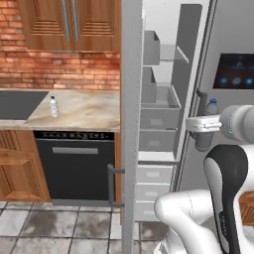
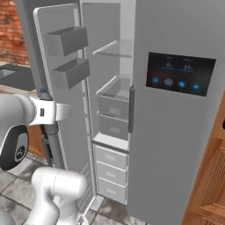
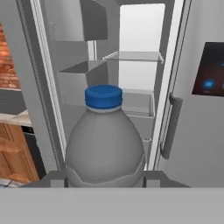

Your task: Take the bottled waters from the counter and place them in the freezer to freeze. Close the freezer door after placing the bottles.

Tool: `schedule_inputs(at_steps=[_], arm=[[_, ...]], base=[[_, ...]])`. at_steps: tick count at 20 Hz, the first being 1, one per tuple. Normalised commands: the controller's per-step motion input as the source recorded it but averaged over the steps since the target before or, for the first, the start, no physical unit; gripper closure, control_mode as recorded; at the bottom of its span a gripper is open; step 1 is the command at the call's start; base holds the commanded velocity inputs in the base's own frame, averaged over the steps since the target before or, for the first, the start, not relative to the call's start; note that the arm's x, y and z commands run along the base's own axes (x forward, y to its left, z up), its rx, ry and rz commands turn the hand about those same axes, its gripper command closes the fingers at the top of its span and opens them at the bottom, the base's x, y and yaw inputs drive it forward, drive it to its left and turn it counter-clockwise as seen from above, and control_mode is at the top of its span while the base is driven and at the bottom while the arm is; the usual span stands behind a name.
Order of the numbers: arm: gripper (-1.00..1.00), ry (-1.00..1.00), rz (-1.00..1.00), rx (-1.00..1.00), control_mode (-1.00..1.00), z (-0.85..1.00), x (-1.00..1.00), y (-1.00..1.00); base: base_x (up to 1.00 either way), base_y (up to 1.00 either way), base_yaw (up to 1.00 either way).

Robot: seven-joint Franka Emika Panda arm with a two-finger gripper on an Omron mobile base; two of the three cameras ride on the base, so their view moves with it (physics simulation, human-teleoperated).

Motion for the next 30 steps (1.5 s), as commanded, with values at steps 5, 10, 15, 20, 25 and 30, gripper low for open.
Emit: schedule_inputs(at_steps=[5,10,15,20,25,30], arm=[[1.00,0.00,0.00,0.00,1.00,0.00,0.00,0.00],[1.00,0.00,0.00,0.00,1.00,0.00,0.00,0.00],[1.00,0.00,0.00,0.00,1.00,0.00,0.00,0.00],[1.00,0.00,0.00,0.00,1.00,0.00,0.00,0.00],[1.00,0.00,0.00,0.00,1.00,0.00,0.00,0.00],[1.00,0.00,0.00,0.00,1.00,0.00,0.00,0.00]], base=[[0.02,-0.46,-0.01],[0.14,-0.32,-0.07],[0.16,-0.06,-0.06],[0.53,-0.04,0.00],[0.55,-0.02,0.00],[0.39,0.00,0.00]])
